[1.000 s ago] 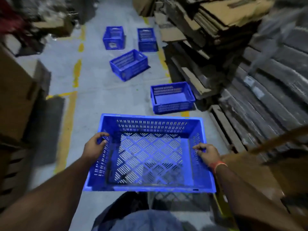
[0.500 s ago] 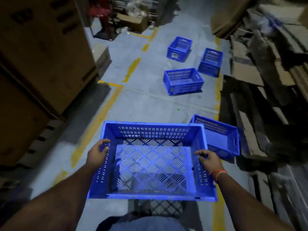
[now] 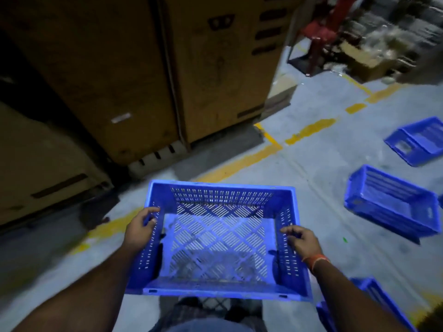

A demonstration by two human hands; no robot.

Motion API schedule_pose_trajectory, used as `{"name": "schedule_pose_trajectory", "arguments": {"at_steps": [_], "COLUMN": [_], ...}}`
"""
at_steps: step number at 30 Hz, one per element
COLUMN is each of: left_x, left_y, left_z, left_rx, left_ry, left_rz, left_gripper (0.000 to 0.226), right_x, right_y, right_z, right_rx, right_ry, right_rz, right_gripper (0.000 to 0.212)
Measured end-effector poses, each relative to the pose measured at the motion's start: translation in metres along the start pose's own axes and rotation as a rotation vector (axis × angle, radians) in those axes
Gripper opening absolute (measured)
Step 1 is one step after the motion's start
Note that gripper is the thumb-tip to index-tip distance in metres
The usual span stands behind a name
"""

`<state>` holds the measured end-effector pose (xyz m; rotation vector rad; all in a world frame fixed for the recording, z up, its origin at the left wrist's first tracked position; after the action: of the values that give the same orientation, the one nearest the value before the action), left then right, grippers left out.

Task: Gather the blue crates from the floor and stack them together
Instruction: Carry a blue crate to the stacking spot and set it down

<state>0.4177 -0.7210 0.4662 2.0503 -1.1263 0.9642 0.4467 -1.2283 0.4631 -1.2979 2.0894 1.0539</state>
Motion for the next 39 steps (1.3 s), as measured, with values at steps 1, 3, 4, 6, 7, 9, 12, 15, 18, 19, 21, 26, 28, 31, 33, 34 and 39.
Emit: {"name": "schedule_pose_trajectory", "arguments": {"at_steps": [1,3,4,6,7,9,12,15,18,19,21,26,28,31,33,34,39], "left_x": [-0.006,-0.019,-0.026,-0.034,-0.040,-0.054,-0.096,-0.151,-0.208,-0.227,-0.266,-0.352,-0.380,-0.414,-0.432,-0.440,-0.458], "left_y": [-0.003,-0.008,-0.010,-0.014,-0.020,-0.038,-0.070,-0.100,-0.128,-0.137,-0.157,-0.198,-0.209,-0.220,-0.224,-0.227,-0.239], "left_z": [-0.005,-0.012,-0.013,-0.013,-0.011,-0.004,0.016,0.041,0.072,0.084,0.110,0.166,0.183,0.202,0.211,0.215,0.227], "left_rx": [0.030,0.087,0.111,0.172,0.207,0.247,0.247,0.240,0.237,0.240,0.236,0.251,0.248,0.256,0.263,0.264,0.205], "left_ry": [-0.008,-0.010,-0.018,-0.020,-0.017,-0.025,-0.022,-0.062,-0.086,-0.094,-0.091,-0.092,-0.085,-0.070,-0.067,-0.063,-0.131], "left_rz": [-0.035,-0.104,-0.131,-0.180,-0.210,-0.249,-0.283,-0.305,-0.331,-0.342,-0.374,-0.430,-0.445,-0.458,-0.478,-0.489,-0.514], "left_gripper": [0.040,0.037,0.036,0.036,0.037,0.035,0.039,0.043,0.043,0.042,0.042,0.043,0.043,0.040,0.042,0.044,0.050], "right_x": [-0.013,-0.047,-0.064,-0.093,-0.102,-0.112,-0.114,-0.103,-0.077,-0.068,-0.045,0.005,0.020,0.041,0.055,0.062,0.078], "right_y": [-0.019,-0.045,-0.058,-0.082,-0.095,-0.122,-0.168,-0.210,-0.255,-0.273,-0.307,-0.381,-0.402,-0.426,-0.436,-0.440,-0.456], "right_z": [0.009,0.028,0.039,0.061,0.074,0.104,0.156,0.213,0.271,0.291,0.332,0.426,0.456,0.491,0.507,0.514,0.527], "right_rx": [-0.031,-0.067,-0.077,-0.112,-0.135,-0.175,-0.201,-0.231,-0.274,-0.290,-0.320,-0.364,-0.378,-0.400,-0.402,-0.412,-0.463], "right_ry": [0.037,0.101,0.126,0.192,0.233,0.289,0.320,0.336,0.369,0.375,0.392,0.408,0.430,0.458,0.463,0.461,0.521], "right_rz": [-0.024,-0.056,-0.069,-0.087,-0.098,-0.103,-0.114,-0.104,-0.100,-0.100,-0.108,-0.140,-0.145,-0.146,-0.147,-0.152,-0.206], "right_gripper": [0.047,0.044,0.043,0.040,0.038,0.032,0.031,0.033,0.035,0.036,0.034,0.025,0.022,0.022,0.022,0.022,0.022]}}
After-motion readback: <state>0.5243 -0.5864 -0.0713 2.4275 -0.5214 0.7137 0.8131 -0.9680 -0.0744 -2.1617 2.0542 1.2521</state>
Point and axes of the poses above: each hand's wrist, its own y-axis away from the middle knuckle, its own z-axis out of the palm, x = y × z, the point moved 3 cm from there along -y, towards the middle knuckle, and after that the axes turned 9 degrees about x, right-handed, at the moved point
